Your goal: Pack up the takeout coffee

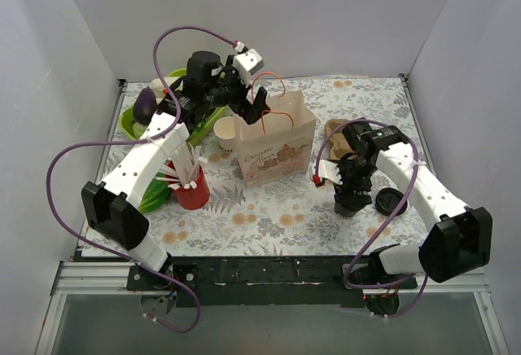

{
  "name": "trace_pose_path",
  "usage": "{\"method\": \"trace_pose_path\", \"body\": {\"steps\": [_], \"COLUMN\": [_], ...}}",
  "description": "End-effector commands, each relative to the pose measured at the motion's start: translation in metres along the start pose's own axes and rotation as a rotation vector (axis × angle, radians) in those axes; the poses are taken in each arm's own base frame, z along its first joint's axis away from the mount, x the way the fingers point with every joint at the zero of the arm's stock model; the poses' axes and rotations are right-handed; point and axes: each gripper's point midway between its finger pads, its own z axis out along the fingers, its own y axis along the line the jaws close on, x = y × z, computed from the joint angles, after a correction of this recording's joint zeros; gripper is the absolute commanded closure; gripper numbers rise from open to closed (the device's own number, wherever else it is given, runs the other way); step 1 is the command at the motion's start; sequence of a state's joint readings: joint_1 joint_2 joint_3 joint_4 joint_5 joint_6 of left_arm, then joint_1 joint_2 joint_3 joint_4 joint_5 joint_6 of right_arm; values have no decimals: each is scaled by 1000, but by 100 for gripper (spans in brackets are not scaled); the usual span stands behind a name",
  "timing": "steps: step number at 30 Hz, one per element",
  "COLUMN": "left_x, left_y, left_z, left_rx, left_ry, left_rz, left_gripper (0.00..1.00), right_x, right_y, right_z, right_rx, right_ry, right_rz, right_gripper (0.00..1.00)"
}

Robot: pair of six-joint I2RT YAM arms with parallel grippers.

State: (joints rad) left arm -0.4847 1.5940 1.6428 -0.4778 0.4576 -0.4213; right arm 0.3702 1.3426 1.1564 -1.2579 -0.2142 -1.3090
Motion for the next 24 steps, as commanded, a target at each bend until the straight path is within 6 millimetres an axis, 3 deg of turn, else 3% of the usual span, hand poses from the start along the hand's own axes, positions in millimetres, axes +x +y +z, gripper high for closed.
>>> {"method": "trace_pose_path", "body": {"steps": [1,6,7,8,20,24], "left_x": [-33,-33,-35,-36,-42,-38], "left_y": [5,-3,-3,-3,-15,-23], "left_z": [-26,-30,-31,-31,-56,-51], "left_rx": [-64,-28,-31,-33,-45,-10], "left_ry": [-39,-47,-54,-57,-103,-85], "left_rz": [89,122,123,120,102,72], "left_gripper": [2,2,2,2,2,2], "right_x": [7,2,-1,-3,-42,-49], "right_y": [14,19,18,18,-9,-6], "right_z": [2,5,5,3,-23,-23], "right_rx": [-13,-34,-40,-39,6,-11], "right_ry": [31,3,-11,-18,-157,-193], "right_rz": [29,58,57,53,78,120], "right_gripper": [31,22,9,8,2,2]}}
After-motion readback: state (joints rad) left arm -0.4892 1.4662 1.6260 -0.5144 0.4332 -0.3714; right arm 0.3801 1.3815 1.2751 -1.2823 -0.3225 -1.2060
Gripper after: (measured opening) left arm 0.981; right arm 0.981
